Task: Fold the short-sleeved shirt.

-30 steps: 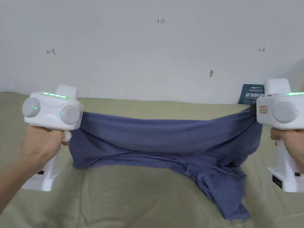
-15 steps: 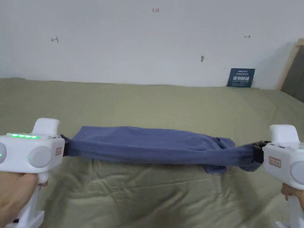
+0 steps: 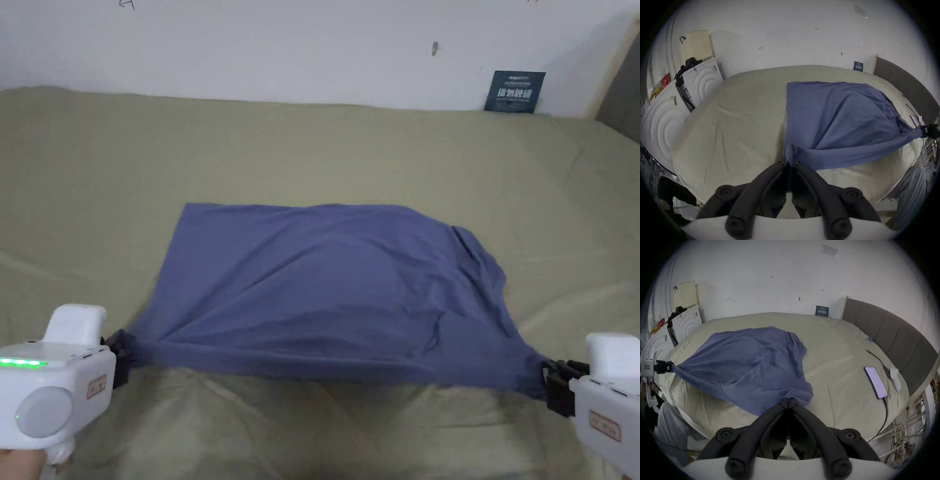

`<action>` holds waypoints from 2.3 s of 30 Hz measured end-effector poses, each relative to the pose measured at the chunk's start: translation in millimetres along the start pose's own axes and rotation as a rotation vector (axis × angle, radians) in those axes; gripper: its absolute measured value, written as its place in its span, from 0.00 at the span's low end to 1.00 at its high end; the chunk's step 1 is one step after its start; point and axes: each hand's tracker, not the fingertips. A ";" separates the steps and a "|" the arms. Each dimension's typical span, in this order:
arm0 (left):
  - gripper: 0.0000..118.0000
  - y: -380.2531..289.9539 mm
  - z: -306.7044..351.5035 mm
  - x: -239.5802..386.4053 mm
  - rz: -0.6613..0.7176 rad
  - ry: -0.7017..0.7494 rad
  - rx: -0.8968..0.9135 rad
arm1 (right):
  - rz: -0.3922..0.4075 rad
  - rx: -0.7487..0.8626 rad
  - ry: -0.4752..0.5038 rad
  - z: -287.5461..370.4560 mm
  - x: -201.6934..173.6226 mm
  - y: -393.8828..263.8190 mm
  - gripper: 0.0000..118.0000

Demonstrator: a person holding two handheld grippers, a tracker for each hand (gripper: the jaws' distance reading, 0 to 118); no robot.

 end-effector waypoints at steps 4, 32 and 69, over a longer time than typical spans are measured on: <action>0.04 -17.5 0.8 -5.9 0.029 -0.013 -0.029 | -0.005 -0.036 0.009 0.1 0.4 -12.0 0.01; 0.00 8.9 30.2 -18.9 0.108 -0.050 0.008 | -0.076 0.019 0.000 9.8 14.7 15.9 0.00; 0.02 -11.7 -14.4 -17.1 0.168 -0.109 -0.191 | -0.006 -0.235 0.062 -26.3 7.4 -24.2 0.01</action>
